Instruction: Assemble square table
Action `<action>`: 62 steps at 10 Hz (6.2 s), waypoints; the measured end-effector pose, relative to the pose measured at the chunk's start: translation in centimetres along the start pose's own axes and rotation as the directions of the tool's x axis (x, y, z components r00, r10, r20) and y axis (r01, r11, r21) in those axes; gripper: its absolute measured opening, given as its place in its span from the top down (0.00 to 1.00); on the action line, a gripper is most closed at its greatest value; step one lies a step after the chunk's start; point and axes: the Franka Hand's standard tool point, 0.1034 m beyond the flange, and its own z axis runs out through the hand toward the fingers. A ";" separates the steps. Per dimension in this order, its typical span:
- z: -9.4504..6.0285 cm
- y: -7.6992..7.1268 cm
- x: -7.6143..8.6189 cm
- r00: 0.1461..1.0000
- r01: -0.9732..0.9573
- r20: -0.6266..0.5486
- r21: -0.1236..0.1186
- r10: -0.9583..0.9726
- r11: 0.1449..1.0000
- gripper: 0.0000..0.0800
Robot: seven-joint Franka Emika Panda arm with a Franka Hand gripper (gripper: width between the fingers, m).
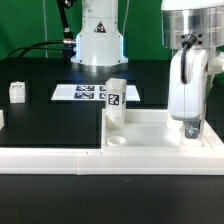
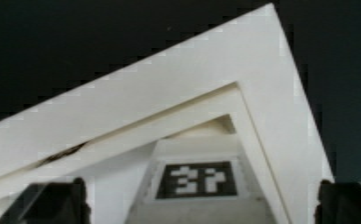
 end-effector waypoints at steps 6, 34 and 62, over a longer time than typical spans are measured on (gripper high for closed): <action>-1.9 -0.1 0.0 0.998 0.052 0.027 0.026 -0.052 0.998 0.19; -5.1 2.6 26.2 -0.042 0.999 -0.036 -0.029 -0.998 -0.041 0.19; -0.9 13.0 36.8 -0.332 0.892 0.545 -0.085 -0.770 -0.444 0.19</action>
Offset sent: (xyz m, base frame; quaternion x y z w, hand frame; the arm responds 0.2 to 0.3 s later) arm 0.0000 0.0000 0.0000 0.0000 0.0000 0.0000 1.0000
